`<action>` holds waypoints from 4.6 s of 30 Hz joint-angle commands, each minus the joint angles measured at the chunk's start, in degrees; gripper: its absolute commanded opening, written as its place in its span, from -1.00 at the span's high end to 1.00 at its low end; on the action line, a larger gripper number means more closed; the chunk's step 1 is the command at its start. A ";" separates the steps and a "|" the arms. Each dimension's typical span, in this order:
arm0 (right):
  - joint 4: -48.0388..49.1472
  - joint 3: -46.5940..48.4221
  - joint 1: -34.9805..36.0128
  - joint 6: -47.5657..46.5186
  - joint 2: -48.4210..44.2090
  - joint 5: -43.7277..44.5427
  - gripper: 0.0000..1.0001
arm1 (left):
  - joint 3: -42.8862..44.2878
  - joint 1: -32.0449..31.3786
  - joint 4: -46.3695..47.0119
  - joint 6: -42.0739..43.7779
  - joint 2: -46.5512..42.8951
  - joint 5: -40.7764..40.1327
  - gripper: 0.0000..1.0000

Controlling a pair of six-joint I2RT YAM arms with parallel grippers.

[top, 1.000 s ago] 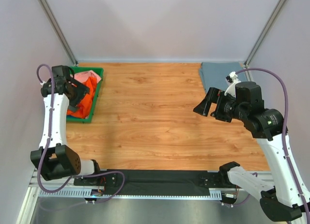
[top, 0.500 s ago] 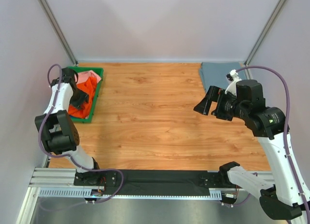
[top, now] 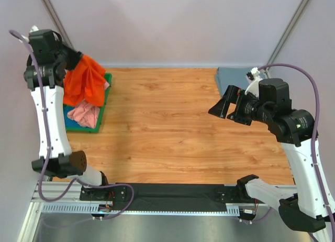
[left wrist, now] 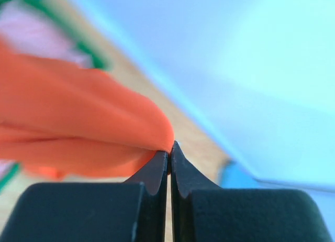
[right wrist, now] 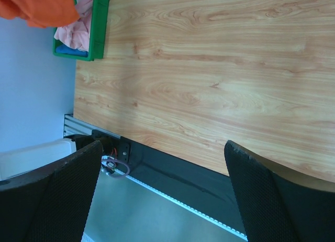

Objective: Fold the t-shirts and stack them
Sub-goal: Grab the tshirt from the pile, then move the tshirt to the center of the board, then flatten the tshirt out

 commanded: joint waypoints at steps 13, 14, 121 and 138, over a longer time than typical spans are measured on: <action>-11.15 0.96 -0.24 9.87 0.84 5.30 -1.00 | -38.19 -58.34 23.46 -10.07 -15.35 13.73 0.75; -10.45 0.17 -0.24 9.78 0.31 5.83 -1.00 | -42.84 -59.42 25.91 -12.53 -14.12 15.92 0.52; -25.47 -11.82 20.35 18.24 6.29 45.30 0.99 | -7.82 -24.81 -25.74 9.95 -4.79 0.38 1.00; -12.92 7.16 2.24 -15.87 24.10 57.34 0.99 | -12.39 -23.57 -20.74 5.65 -0.23 2.57 1.00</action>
